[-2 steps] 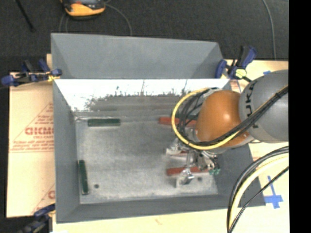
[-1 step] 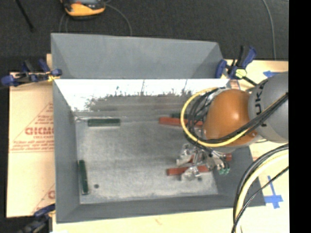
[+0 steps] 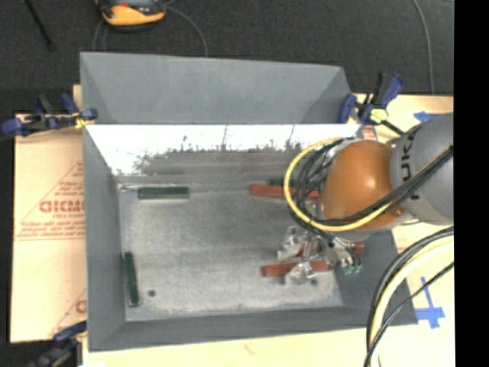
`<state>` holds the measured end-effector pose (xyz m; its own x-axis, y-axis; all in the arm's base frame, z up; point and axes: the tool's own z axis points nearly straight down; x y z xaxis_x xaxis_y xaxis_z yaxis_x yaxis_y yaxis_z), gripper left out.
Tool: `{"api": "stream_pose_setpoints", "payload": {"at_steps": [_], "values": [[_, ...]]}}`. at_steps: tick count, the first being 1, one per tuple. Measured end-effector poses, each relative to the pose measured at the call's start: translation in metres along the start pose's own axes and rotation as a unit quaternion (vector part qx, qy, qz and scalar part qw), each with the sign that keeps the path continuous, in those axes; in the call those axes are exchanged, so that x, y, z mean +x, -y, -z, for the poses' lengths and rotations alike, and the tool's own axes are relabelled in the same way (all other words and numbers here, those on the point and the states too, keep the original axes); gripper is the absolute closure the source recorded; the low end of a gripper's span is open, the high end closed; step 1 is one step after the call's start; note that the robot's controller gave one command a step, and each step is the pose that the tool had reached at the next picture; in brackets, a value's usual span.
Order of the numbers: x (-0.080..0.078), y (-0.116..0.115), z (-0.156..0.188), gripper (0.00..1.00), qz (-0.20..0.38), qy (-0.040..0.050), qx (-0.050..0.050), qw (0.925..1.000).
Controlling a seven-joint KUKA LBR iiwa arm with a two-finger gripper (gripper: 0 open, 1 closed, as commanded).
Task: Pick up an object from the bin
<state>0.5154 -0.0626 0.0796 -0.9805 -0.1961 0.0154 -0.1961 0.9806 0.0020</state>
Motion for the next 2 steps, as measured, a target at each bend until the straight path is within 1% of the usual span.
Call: {"api": "stream_pose_setpoints", "payload": {"at_steps": [1,2], "values": [[0.004,-0.009,0.024,1.00,-0.005,0.0045,0.000,1.0000],[-0.025,0.012,0.193,1.00,-0.018,0.0108,0.002,0.9998]]}}
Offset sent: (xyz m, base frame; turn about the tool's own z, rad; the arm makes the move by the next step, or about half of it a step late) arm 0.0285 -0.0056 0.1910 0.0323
